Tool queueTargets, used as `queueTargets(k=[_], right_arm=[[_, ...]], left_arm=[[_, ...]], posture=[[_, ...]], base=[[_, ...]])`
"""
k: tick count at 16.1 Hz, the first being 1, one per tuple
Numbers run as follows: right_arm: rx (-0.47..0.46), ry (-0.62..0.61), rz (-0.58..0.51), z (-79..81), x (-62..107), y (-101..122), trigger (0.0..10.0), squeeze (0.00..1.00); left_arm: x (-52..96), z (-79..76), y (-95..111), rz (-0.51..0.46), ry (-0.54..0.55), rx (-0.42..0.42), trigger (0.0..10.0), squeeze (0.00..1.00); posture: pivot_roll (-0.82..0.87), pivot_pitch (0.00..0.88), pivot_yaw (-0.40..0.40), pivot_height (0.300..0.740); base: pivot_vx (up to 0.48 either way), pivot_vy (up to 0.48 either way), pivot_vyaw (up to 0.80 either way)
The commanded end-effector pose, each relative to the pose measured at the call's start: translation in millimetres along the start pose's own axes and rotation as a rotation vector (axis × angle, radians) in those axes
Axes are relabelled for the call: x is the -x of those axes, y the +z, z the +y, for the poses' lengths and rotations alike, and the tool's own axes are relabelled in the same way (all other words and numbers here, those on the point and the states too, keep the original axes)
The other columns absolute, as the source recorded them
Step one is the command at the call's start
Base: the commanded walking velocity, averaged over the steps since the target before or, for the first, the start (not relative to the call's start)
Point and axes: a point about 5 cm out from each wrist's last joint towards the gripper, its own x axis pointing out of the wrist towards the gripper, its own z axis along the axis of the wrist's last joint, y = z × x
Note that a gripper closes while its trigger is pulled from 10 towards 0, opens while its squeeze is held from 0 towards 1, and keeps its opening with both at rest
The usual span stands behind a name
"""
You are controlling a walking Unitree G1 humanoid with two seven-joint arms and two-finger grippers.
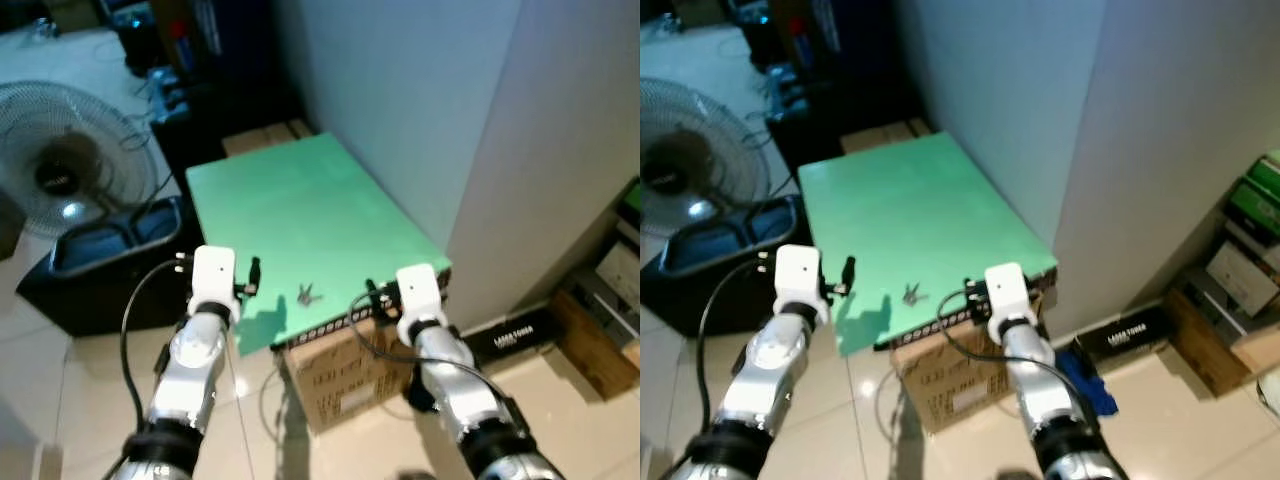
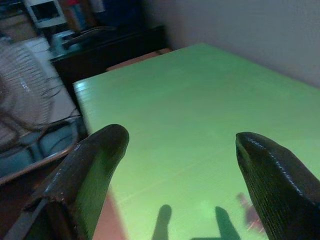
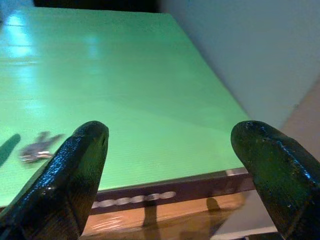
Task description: Hang keys on a hook
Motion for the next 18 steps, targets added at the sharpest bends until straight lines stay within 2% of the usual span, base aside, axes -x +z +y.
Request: queueTargets(k=[1, 4, 9, 10, 16, 18], right_arm=[[-0.013, 0.001, -0.019, -1.9, 0.9, 1.9, 10.0, 0.00], [0.033, 0.024, -0.038, 0.7, 1.2, 4.8, 10.0, 0.00], [0.003, 0.000, -0.026, -1.5, 3.2, 1.0, 10.0, 0.00], [-0.011, -0.008, 0.027, -2.2, 2.0, -4.3, 10.0, 0.00], [-0.007, -0.011, 0.013, -1.6, 3.6, -4.3, 10.0, 0.00], [-0.006, -0.006, 0.013, -0.2, 4.2, -4.2, 10.0, 0.00]], left_arm=[[-1.4, -5.5, 1.8, -0.003, -0.020, -0.007, 10.0, 0.00], [-1.3, -6.6, 0.8, 0.005, -0.018, -0.036, 10.0, 0.00], [0.9, -9.2, 1.2, -0.006, -0.032, -0.055, 10.0, 0.00], [0.1, -8.9, -0.7, 0.010, -0.029, -0.064, 10.0, 0.00], [3.2, -11.5, -0.3, -0.005, -0.054, -0.083, 10.0, 0.00], [3.8, -11.9, -0.5, -0.005, -0.061, -0.089, 10.0, 0.00]], posture=[[-0.18, 0.000, 0.104, 0.740], [-0.17, 0.000, 0.106, 0.740], [-0.18, 0.000, 0.109, 0.740], [-0.18, 0.000, 0.109, 0.740], [-0.18, 0.000, 0.113, 0.740], [-0.18, 0.000, 0.112, 0.740]], base=[[0.398, 0.266, 0.00], [0.124, 0.101, 0.53], [0.000, 0.000, 0.80], [0.000, 0.000, 0.00], [0.000, 0.000, 0.00], [0.126, -0.351, 0.00]])
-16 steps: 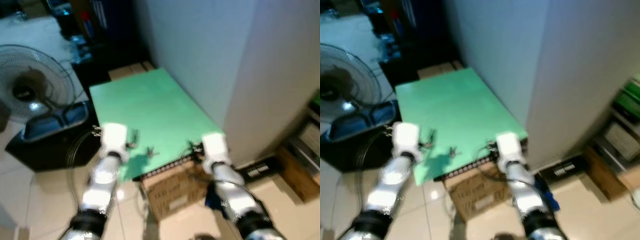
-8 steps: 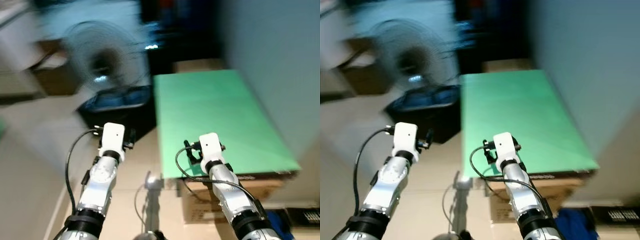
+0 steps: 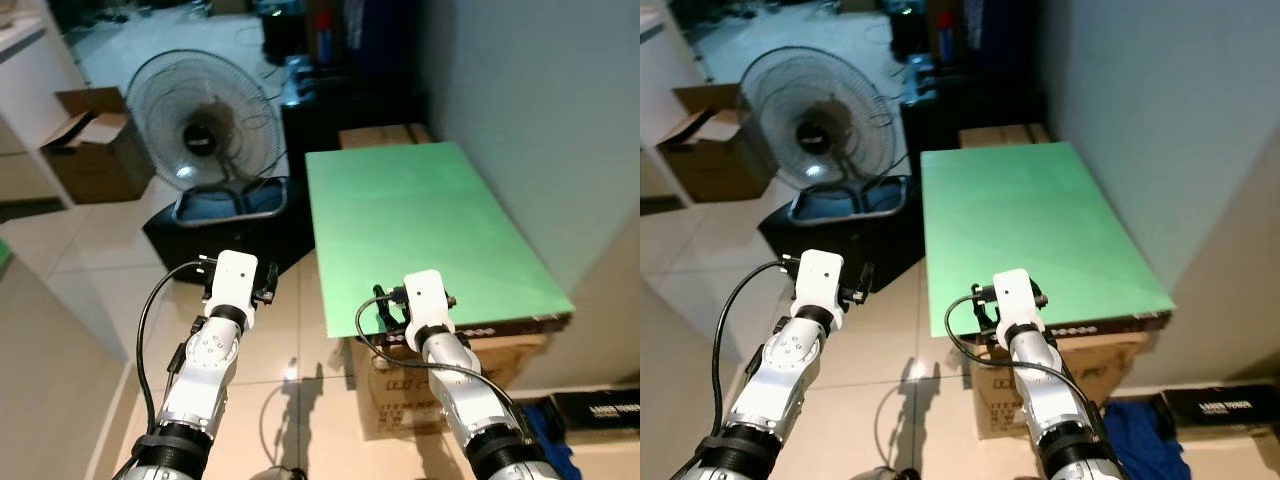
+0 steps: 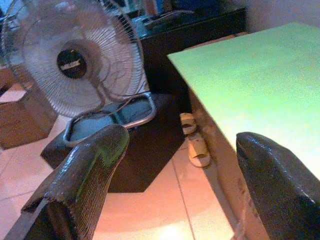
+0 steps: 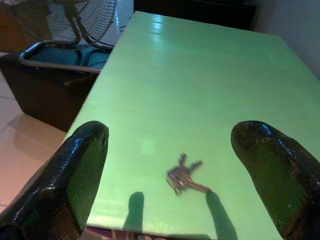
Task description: Hang keys on a hook
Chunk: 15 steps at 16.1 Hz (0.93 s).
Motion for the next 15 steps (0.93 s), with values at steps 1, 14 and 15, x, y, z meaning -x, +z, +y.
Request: queueTargets(k=[1, 14, 15], right_arm=[[0.000, 0.014, -0.023, 3.1, -0.9, 6.0, 10.0, 0.00], [0.006, 0.037, -0.017, 8.0, 1.9, 5.0, 10.0, 0.00], [0.005, 0.038, -0.018, 8.1, 1.9, 5.3, 10.0, 0.00]], left_arm=[[0.9, 1.0, 1.6, -0.007, -0.015, -0.021, 10.0, 0.00], [2.2, 5.3, -0.2, 0.006, 0.026, -0.032, 10.0, 0.00], [2.3, 5.3, 0.4, 0.000, 0.033, -0.038, 10.0, 0.00]], posture=[[-0.18, 0.000, 0.112, 0.740], [-0.18, 0.000, 0.112, 0.740], [-0.18, 0.000, 0.112, 0.740]], base=[[0.285, -0.382, 0.00], [0.165, -0.089, 0.00], [0.000, -0.405, 0.00]])
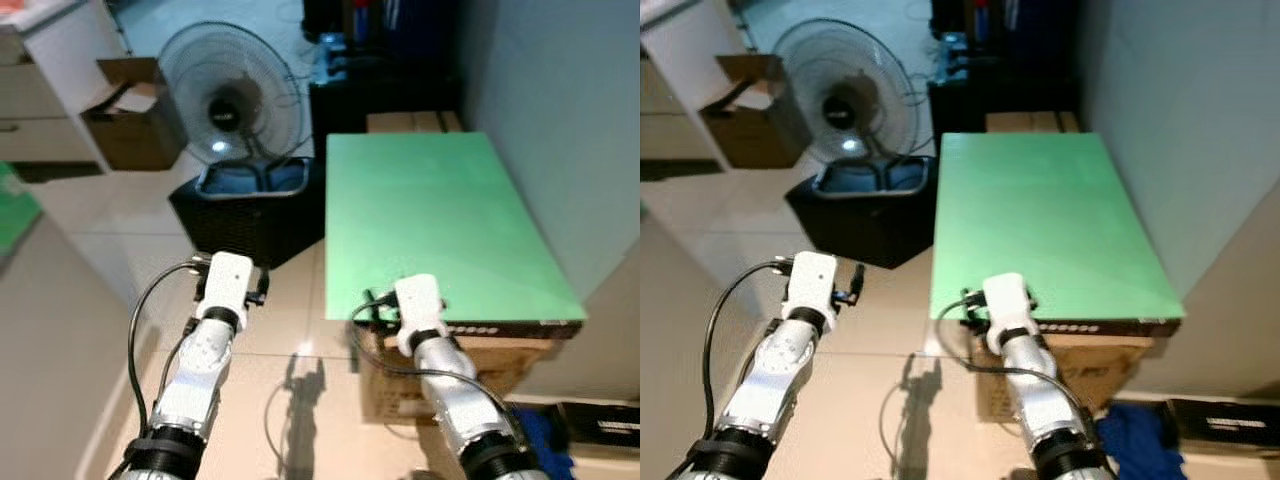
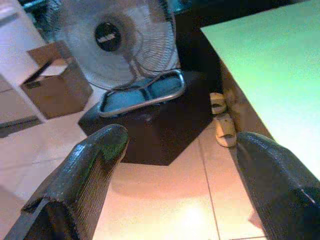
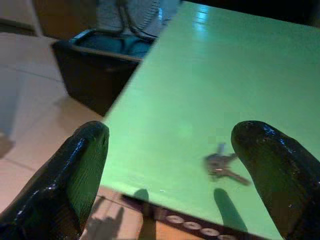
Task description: Hang keys on a hook
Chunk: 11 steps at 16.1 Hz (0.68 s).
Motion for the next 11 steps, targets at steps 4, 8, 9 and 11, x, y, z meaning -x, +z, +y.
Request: queueTargets(k=[4, 8, 9, 11], right_arm=[[-0.002, -0.012, -0.005, -4.2, -1.9, 4.2, 10.0, 0.00], [-0.004, -0.004, -0.002, -1.3, -1.0, 2.8, 10.0, 0.00], [-0.004, -0.002, -0.001, -1.1, -0.9, 2.6, 10.0, 0.00], [-0.003, 0.000, 0.000, -0.9, -0.9, 2.3, 10.0, 0.00]], left_arm=[[-1.4, -1.2, 4.4, -0.018, -0.009, -0.028, 10.0, 0.00], [-0.5, 0.9, 6.1, -0.031, 0.013, -0.038, 10.0, 0.00], [-1.5, 1.7, 8.0, -0.038, 0.019, -0.054, 10.0, 0.00], [-2.9, 1.4, 3.7, -0.002, 0.028, -0.023, 10.0, 0.00]], posture=[[-0.18, 0.000, 0.117, 0.740], [-0.18, 0.000, 0.121, 0.740], [-0.18, 0.000, 0.121, 0.740], [-0.18, 0.000, 0.121, 0.740]], base=[[0.000, -0.476, 0.00], [0.000, -0.475, 0.00], [0.000, 0.000, 0.00], [0.000, 0.000, 0.00]])
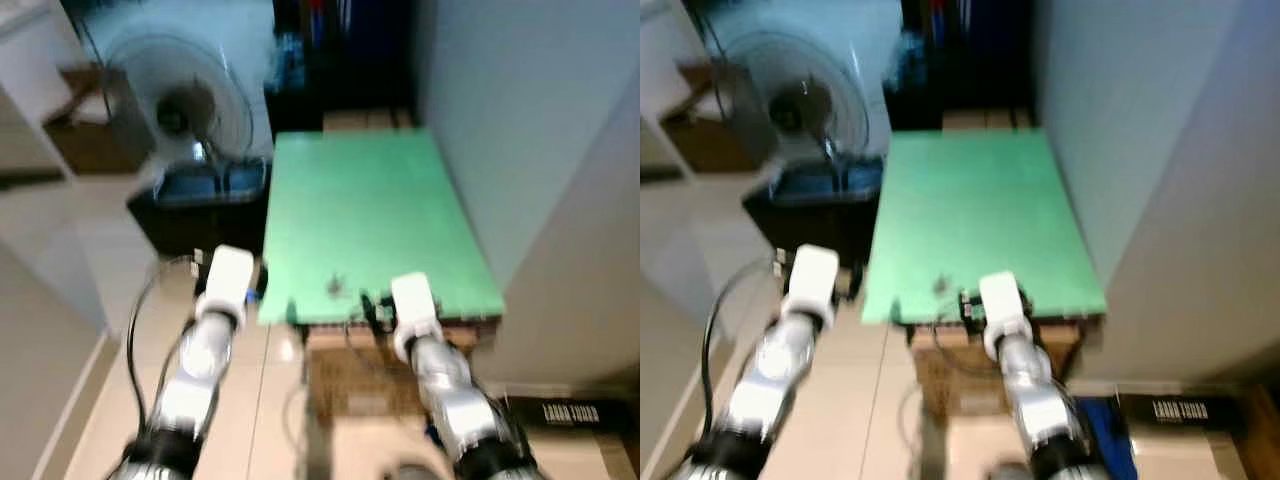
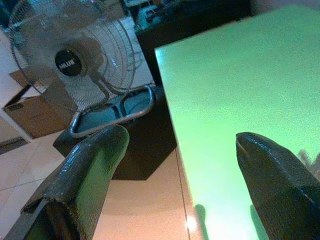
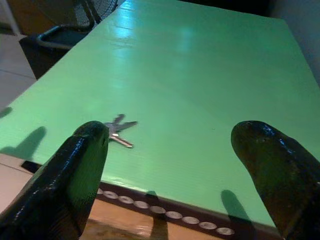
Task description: Hang keys on a hook
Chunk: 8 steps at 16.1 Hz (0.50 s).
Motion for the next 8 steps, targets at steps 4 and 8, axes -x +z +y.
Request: queueTargets(k=[4, 8], right_arm=[[0.001, -0.005, 0.011, -3.1, 0.1, -1.2, 10.0, 0.00], [0.000, -0.004, 0.010, -3.0, 1.1, -1.7, 10.0, 0.00]], left_arm=[[2.1, -4.3, -5.8, 0.025, -0.018, 0.029, 10.0, 0.00], [2.4, -2.0, -7.2, 0.037, -0.004, 0.029, 10.0, 0.00]], posture=[[-0.19, 0.000, 0.125, 0.740], [-0.19, 0.000, 0.125, 0.740]], base=[[0.000, 0.000, 0.00], [0.478, 0.000, 0.00]])
